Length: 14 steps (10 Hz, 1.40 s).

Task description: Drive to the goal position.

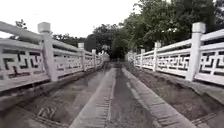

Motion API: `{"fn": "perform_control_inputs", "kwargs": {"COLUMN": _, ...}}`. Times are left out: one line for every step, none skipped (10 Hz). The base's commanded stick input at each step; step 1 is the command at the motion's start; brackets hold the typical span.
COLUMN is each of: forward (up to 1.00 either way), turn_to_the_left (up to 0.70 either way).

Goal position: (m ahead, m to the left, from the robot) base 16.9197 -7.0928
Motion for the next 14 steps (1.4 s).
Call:
{"fn": "perform_control_inputs", "kwargs": {"forward": 0.45, "turn_to_the_left": -0.22}}
{"fn": "perform_control_inputs", "kwargs": {"forward": 0.45, "turn_to_the_left": 0.03}}
{"fn": "perform_control_inputs", "kwargs": {"forward": 0.45, "turn_to_the_left": 0.03}}
{"fn": "perform_control_inputs", "kwargs": {"forward": 0.45, "turn_to_the_left": 0.03}}
{"fn": "perform_control_inputs", "kwargs": {"forward": 0.45, "turn_to_the_left": 0.03}}
{"fn": "perform_control_inputs", "kwargs": {"forward": 0.45, "turn_to_the_left": 0.03}}
{"fn": "perform_control_inputs", "kwargs": {"forward": 0.45, "turn_to_the_left": 0.04}}
{"fn": "perform_control_inputs", "kwargs": {"forward": 0.45, "turn_to_the_left": 0.17}}
{"fn": "perform_control_inputs", "kwargs": {"forward": 0.45, "turn_to_the_left": 0.06}}
{"fn": "perform_control_inputs", "kwargs": {"forward": 0.45, "turn_to_the_left": 0.03}}
{"fn": "perform_control_inputs", "kwargs": {"forward": 0.45, "turn_to_the_left": 0.03}}
{"fn": "perform_control_inputs", "kwargs": {"forward": 0.45, "turn_to_the_left": 0.03}}
{"fn": "perform_control_inputs", "kwargs": {"forward": 0.45, "turn_to_the_left": 0.03}}
{"fn": "perform_control_inputs", "kwargs": {"forward": 0.45, "turn_to_the_left": 0.03}}
